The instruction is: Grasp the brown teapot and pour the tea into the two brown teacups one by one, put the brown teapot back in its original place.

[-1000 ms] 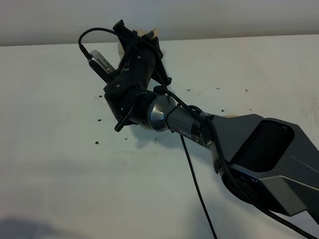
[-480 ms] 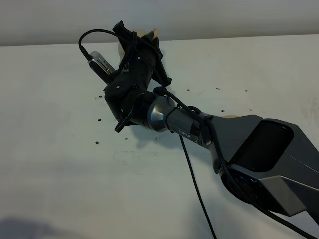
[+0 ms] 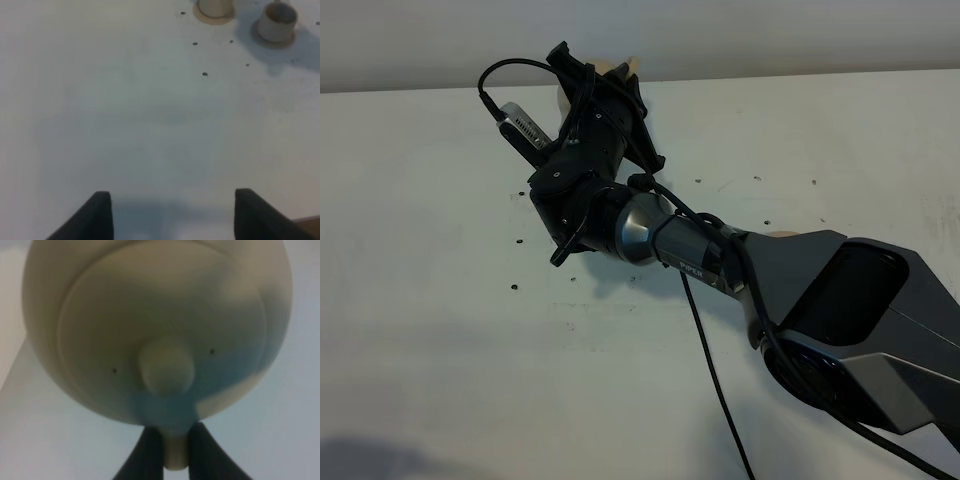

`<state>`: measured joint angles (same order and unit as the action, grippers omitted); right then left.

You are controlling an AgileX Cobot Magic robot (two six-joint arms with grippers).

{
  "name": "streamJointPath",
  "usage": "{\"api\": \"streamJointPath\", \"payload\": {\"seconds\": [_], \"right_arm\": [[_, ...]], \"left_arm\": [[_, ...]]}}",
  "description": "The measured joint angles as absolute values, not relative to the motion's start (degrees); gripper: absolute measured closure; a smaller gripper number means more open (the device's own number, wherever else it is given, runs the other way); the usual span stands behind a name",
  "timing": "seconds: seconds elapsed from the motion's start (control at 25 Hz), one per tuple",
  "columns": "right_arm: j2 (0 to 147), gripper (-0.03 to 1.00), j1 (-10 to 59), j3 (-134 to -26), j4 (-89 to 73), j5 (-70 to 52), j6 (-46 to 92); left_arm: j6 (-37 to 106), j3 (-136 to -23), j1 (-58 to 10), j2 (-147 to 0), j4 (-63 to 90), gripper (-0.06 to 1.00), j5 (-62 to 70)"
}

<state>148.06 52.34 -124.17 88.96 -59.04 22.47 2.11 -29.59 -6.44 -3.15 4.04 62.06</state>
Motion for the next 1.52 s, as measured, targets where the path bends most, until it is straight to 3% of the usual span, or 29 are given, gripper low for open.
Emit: {"api": "streamJointPath", "payload": {"seconds": [1.52], "right_arm": [[148.1,0.87,52.3,-124.2,89.1,-59.3,22.5]], "left_arm": [[2.1,-29.6,-6.4,-3.1,4.0,0.45,62.1]]}}
